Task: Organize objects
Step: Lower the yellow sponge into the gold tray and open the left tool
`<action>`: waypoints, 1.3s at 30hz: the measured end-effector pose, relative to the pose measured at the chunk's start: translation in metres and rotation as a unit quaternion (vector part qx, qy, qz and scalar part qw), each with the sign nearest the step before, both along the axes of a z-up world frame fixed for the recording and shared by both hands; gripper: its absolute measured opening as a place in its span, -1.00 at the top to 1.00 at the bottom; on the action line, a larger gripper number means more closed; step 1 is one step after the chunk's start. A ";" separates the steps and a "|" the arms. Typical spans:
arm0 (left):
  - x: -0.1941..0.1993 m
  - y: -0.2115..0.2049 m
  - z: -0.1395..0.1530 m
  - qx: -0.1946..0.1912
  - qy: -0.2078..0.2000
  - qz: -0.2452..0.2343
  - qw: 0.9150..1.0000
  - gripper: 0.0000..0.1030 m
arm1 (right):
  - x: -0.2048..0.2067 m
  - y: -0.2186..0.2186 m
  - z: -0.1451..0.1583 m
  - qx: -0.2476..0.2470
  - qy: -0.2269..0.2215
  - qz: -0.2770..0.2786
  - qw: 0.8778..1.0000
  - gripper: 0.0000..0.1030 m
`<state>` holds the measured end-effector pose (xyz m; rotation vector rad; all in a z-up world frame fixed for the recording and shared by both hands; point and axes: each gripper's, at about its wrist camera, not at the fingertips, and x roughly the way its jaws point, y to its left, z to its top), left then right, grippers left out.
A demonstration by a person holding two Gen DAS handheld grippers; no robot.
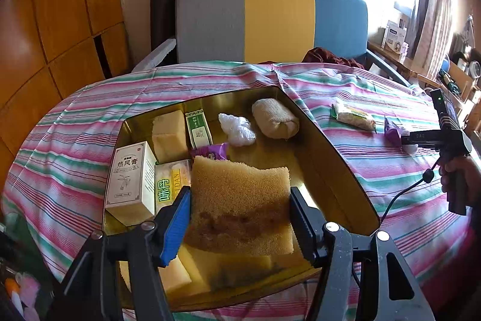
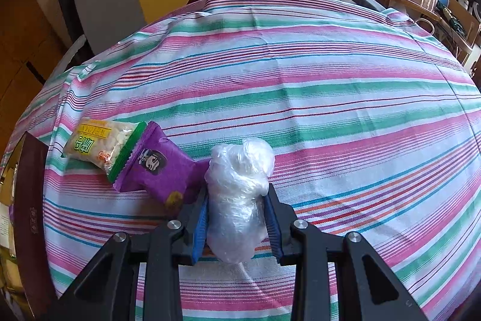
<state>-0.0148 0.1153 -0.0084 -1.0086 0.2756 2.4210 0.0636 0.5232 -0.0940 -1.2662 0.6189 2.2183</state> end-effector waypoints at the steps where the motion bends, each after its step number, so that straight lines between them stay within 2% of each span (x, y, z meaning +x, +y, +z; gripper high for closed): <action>1: 0.000 0.000 0.000 0.001 -0.001 0.000 1.000 -0.23 | 0.000 0.000 0.000 0.001 -0.001 0.000 1.000 0.34; 4: -0.002 -0.005 0.001 0.011 -0.007 0.003 1.000 -0.23 | 0.000 -0.002 0.000 0.004 -0.003 0.003 1.000 0.34; 8: -0.014 -0.024 0.009 0.052 -0.028 0.022 0.998 -0.23 | -0.001 -0.005 0.000 0.013 -0.007 0.007 1.000 0.34; 14: -0.039 -0.073 0.022 0.118 -0.060 0.082 0.988 -0.23 | -0.002 -0.005 0.000 0.016 -0.010 0.008 1.000 0.34; 18: -0.042 -0.086 0.018 0.133 -0.081 0.082 0.984 -0.23 | -0.002 -0.005 0.000 0.018 -0.011 0.009 1.000 0.34; 22: -0.040 -0.074 0.007 0.104 -0.090 0.067 0.988 -0.23 | -0.003 -0.005 0.000 0.019 -0.012 0.009 1.000 0.34; 24: -0.041 -0.059 0.003 0.094 -0.095 0.044 0.990 -0.23 | -0.003 -0.005 0.000 0.021 -0.013 0.009 1.000 0.34; 26: -0.043 -0.044 -0.002 0.067 -0.094 0.033 0.993 -0.23 | -0.003 -0.006 0.000 0.022 -0.014 0.010 1.000 0.34; 29: -0.047 -0.023 -0.014 0.049 -0.116 0.016 0.992 -0.23 | -0.004 -0.006 0.000 0.022 -0.014 0.010 1.000 0.34; 39: -0.058 0.011 -0.038 -0.017 -0.112 0.002 0.994 -0.23 | -0.004 -0.005 0.000 0.022 -0.015 0.009 1.000 0.34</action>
